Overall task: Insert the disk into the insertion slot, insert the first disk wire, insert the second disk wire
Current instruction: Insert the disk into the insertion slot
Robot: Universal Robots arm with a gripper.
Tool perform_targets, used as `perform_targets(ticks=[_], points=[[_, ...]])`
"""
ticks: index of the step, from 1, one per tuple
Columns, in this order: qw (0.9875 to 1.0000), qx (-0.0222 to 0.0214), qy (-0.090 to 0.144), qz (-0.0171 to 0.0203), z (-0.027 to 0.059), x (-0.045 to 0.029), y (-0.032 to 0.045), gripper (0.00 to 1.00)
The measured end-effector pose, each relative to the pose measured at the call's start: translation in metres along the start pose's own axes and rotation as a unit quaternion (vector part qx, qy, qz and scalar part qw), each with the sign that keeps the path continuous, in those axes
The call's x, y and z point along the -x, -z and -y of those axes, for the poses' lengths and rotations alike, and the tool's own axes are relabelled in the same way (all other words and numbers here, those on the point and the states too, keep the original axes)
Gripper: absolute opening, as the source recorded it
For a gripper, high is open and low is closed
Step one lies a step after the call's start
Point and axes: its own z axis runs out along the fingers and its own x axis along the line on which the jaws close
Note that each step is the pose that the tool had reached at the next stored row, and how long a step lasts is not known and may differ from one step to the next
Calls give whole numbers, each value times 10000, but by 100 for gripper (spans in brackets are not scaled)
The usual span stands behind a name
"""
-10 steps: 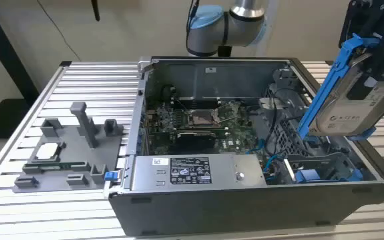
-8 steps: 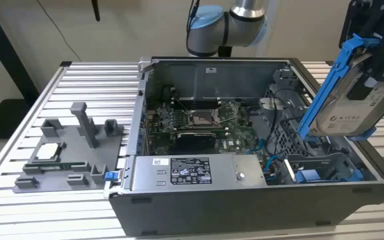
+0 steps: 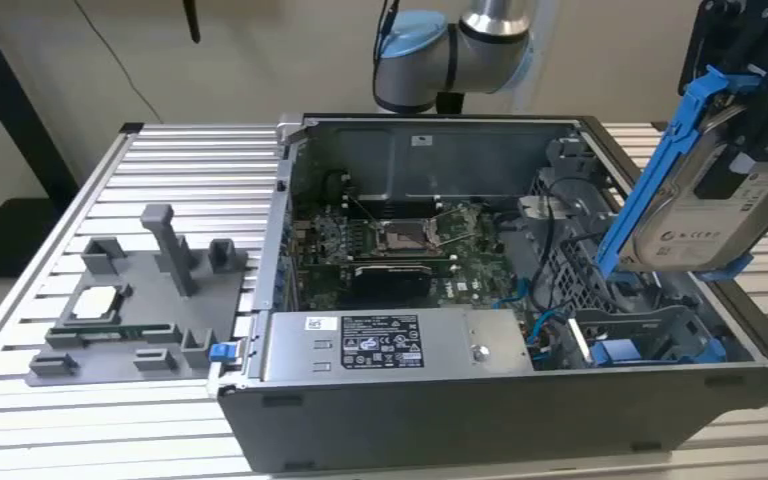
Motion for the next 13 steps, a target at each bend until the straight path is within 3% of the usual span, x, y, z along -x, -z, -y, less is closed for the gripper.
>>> perform_targets(ticks=[13], points=[[10000, 1, 0, 0, 11, -26, -2, 0]])
